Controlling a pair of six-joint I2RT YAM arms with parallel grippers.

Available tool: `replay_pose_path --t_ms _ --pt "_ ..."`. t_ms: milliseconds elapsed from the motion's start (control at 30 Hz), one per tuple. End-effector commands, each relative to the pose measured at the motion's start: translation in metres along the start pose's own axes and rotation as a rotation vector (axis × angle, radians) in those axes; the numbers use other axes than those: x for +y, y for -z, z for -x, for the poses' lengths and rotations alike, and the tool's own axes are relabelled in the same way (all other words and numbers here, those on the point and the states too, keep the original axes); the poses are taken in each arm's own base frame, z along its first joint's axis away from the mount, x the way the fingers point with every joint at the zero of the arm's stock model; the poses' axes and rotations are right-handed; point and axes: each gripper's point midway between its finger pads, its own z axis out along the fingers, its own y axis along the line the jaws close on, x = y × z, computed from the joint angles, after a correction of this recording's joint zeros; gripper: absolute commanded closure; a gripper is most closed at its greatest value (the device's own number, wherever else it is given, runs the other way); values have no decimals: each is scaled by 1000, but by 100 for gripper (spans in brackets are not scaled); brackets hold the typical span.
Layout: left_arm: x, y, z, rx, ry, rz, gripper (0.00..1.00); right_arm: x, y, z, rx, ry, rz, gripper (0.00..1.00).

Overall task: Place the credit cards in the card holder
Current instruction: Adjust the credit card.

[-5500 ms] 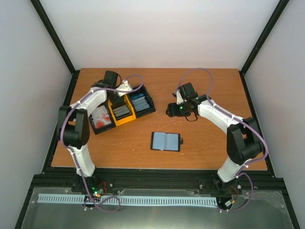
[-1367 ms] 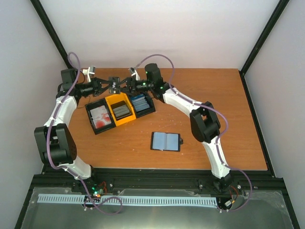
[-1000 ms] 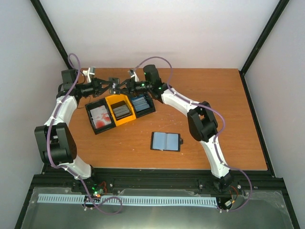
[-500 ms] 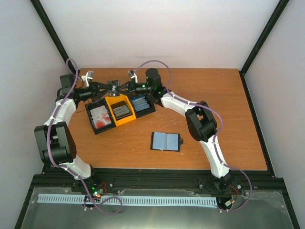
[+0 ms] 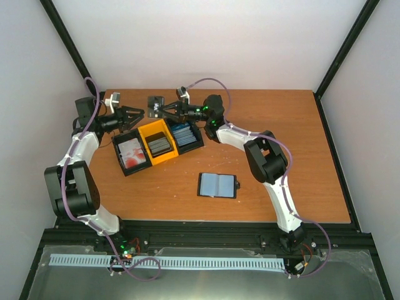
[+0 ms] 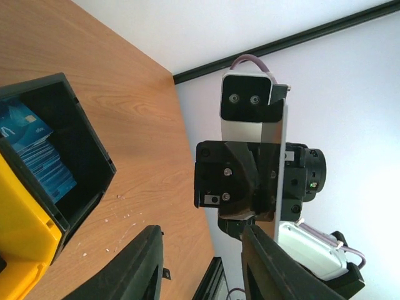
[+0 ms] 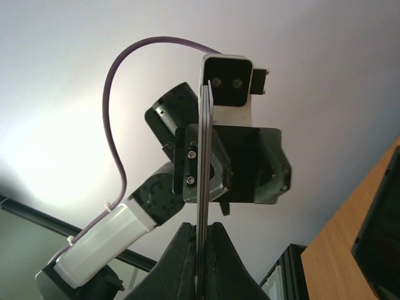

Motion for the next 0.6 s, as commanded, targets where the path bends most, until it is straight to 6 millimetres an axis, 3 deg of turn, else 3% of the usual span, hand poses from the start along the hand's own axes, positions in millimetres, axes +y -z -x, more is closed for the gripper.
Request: replay_pose_path --t_ms 0,233,567 --pt "-37 7 3 15 -109 -76 60 43 1 -7 27 89 89 97" --pt "-71 15 -1 3 -242 -106 40 39 2 -11 36 80 83 97" --pt "-70 12 -4 14 -231 -110 40 69 -3 -28 113 159 173 97"
